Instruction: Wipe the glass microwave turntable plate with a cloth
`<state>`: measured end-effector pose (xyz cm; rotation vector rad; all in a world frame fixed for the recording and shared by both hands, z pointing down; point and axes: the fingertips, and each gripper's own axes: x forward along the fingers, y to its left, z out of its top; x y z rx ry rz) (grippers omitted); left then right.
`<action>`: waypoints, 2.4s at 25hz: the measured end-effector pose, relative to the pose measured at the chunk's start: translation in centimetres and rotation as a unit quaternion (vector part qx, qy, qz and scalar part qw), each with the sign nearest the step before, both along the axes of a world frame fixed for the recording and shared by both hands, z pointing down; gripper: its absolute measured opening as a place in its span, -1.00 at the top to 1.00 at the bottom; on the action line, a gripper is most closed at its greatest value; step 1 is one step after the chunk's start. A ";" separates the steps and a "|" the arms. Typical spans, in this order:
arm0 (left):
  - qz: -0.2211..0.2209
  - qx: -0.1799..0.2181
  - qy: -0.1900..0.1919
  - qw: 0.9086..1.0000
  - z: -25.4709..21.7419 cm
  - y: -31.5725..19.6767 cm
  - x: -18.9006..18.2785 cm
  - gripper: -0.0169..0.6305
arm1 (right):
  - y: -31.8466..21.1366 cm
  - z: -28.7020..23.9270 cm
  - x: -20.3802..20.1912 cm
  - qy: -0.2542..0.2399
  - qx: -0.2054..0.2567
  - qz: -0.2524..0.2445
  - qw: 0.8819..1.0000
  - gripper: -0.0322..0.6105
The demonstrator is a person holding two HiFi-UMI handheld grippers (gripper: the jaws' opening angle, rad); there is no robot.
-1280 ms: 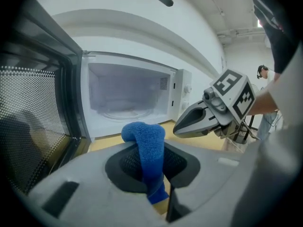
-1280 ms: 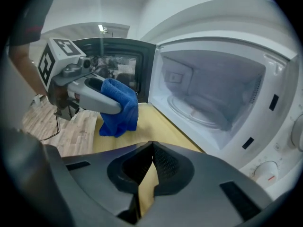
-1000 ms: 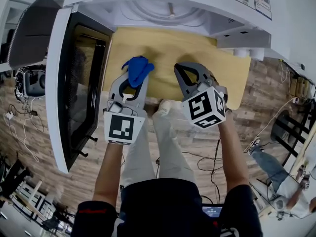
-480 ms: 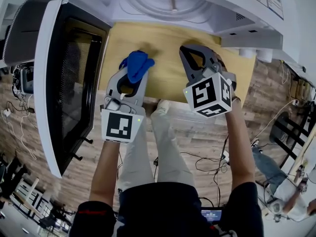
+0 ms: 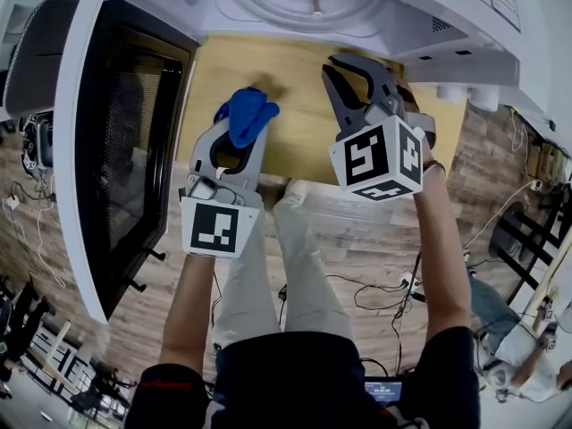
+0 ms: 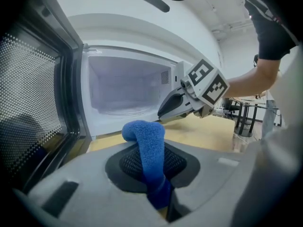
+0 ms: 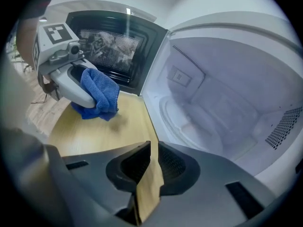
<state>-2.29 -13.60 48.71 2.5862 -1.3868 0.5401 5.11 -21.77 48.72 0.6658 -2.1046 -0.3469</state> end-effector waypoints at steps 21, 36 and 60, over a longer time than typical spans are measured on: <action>0.003 0.005 0.006 1.000 0.1 0.0 -0.3 0.77 | -2.8 -0.5 -1.5 0.031 0.056 -0.008 0.998 0.03; 0.005 0.005 0.007 1.000 0.3 -0.1 -0.4 0.77 | -3.4 1.2 -1.7 0.048 0.080 0.003 0.996 -0.09; -0.030 0.042 0.017 0.999 -2.4 -5.6 -0.9 0.77 | -3.5 1.2 -1.7 0.025 0.114 0.001 0.993 -0.09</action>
